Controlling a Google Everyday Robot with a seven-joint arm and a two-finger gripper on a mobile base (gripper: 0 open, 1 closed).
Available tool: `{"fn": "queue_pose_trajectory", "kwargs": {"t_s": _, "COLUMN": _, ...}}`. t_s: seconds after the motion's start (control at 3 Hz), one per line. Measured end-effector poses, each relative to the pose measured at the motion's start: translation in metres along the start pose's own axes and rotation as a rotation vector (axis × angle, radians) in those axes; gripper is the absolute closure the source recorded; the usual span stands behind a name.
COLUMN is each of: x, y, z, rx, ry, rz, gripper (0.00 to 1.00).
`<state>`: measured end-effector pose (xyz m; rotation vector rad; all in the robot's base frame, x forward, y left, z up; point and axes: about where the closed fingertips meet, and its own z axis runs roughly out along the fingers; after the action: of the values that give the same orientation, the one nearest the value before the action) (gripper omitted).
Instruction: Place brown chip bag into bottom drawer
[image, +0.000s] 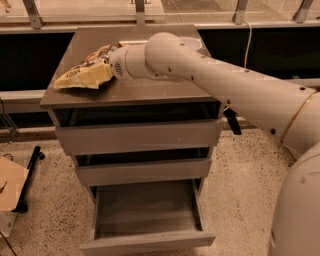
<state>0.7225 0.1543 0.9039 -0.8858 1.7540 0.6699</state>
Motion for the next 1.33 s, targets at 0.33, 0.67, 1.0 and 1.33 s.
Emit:
{"fn": "queue_pose_trajectory", "kwargs": {"t_s": 0.33, "x": -0.005, "y": 0.026, "z": 0.02, "rx": -0.083, "ry": 0.012, "rz": -0.006, "gripper": 0.0}}
{"fn": "queue_pose_trajectory", "kwargs": {"t_s": 0.67, "x": 0.004, "y": 0.036, "z": 0.038, "rx": -0.111, "ry": 0.033, "rz": 0.011, "gripper": 0.0}}
{"fn": "queue_pose_trajectory", "kwargs": {"t_s": 1.0, "x": 0.024, "y": 0.024, "z": 0.048, "rx": -0.071, "ry": 0.051, "rz": 0.061, "gripper": 0.0}}
{"fn": "queue_pose_trajectory", "kwargs": {"t_s": 1.33, "x": 0.034, "y": 0.002, "z": 0.046, "rx": 0.017, "ry": 0.049, "rz": 0.106, "gripper": 0.18}}
